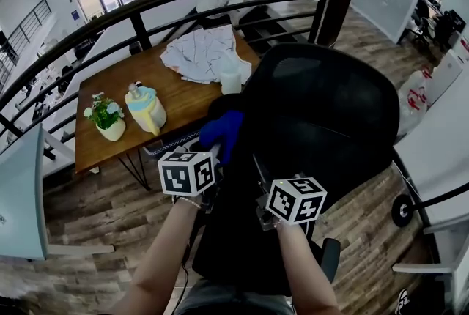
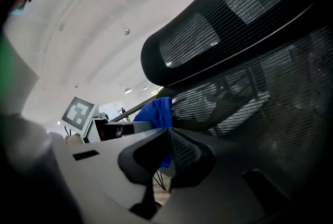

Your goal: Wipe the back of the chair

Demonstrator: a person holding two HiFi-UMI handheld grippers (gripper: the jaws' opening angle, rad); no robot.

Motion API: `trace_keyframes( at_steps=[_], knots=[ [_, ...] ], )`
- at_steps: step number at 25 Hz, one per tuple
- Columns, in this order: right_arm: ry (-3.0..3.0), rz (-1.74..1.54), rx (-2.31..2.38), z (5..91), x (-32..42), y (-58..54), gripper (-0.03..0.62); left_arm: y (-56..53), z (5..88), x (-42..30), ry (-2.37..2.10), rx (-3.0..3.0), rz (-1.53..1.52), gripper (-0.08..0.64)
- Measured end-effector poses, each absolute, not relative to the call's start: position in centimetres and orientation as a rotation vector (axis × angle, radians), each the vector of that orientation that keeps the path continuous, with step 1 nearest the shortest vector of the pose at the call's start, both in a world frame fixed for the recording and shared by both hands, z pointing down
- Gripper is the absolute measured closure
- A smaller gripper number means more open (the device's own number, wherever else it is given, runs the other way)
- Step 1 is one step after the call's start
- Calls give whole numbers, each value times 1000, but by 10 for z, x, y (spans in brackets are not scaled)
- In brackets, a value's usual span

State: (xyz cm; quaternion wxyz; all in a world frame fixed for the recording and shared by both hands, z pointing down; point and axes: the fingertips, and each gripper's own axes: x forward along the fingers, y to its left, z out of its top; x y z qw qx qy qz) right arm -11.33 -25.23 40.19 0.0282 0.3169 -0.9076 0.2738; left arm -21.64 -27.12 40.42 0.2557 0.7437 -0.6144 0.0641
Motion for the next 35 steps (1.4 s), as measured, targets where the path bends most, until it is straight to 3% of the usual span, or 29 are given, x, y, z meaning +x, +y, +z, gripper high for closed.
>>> trace_keyframes(
  at_steps=[12, 35],
  knots=[
    [-2782, 868, 1093, 406, -59, -232, 563, -242, 401, -148, -1505, 2160, 207, 474],
    [-2452, 1038, 1866, 456, 206, -189, 563, -222, 473, 158, -811, 2413, 479, 474]
  ],
)
